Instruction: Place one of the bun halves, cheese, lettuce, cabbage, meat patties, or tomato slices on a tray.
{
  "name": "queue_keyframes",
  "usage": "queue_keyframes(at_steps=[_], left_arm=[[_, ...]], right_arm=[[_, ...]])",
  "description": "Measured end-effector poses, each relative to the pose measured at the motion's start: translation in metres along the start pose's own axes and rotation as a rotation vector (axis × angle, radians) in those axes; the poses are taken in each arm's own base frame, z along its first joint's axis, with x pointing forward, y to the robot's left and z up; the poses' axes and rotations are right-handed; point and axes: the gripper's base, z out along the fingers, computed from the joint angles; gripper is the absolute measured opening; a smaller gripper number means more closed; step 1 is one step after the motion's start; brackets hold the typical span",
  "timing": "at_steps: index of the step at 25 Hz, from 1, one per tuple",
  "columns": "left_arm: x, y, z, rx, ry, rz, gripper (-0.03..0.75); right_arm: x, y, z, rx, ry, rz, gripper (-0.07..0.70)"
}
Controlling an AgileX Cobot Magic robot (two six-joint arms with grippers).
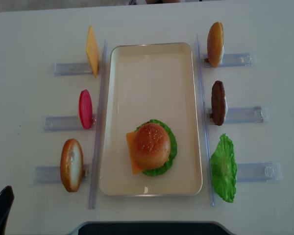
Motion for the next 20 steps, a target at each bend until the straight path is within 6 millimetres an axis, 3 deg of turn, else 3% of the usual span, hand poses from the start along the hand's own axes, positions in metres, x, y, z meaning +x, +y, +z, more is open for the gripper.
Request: queue_keyframes(at_steps=[20], left_arm=[[0.0,0.0,0.0,0.0,0.0,0.0,0.58]], right_arm=[[0.0,0.0,0.0,0.0,0.0,0.0,0.587]])
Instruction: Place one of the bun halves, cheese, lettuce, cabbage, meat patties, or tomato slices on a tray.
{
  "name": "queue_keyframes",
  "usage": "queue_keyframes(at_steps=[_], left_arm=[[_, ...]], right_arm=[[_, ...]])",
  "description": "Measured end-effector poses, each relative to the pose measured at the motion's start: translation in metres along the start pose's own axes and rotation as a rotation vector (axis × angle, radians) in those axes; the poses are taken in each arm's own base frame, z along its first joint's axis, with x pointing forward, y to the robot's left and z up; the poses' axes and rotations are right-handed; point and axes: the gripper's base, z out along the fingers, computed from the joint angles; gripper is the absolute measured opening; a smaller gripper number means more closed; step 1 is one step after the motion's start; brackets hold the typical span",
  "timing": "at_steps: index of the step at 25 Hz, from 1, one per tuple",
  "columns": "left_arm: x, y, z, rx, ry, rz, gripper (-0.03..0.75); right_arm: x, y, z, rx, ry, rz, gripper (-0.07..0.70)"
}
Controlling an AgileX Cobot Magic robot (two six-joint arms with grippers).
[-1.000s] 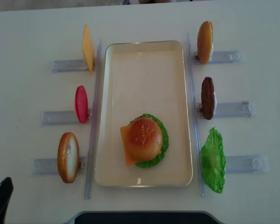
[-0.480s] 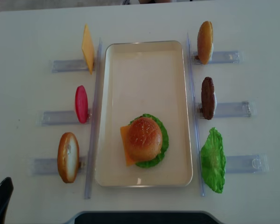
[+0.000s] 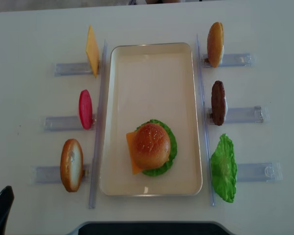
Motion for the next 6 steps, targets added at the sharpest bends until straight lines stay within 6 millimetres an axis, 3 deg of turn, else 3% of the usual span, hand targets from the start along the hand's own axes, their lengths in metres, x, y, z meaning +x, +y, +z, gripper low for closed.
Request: queue_keyframes(at_steps=[6], left_arm=[[0.0,0.0,0.0,0.0,0.0,0.0,0.58]], right_arm=[[0.0,0.0,0.0,0.0,0.0,0.0,0.587]])
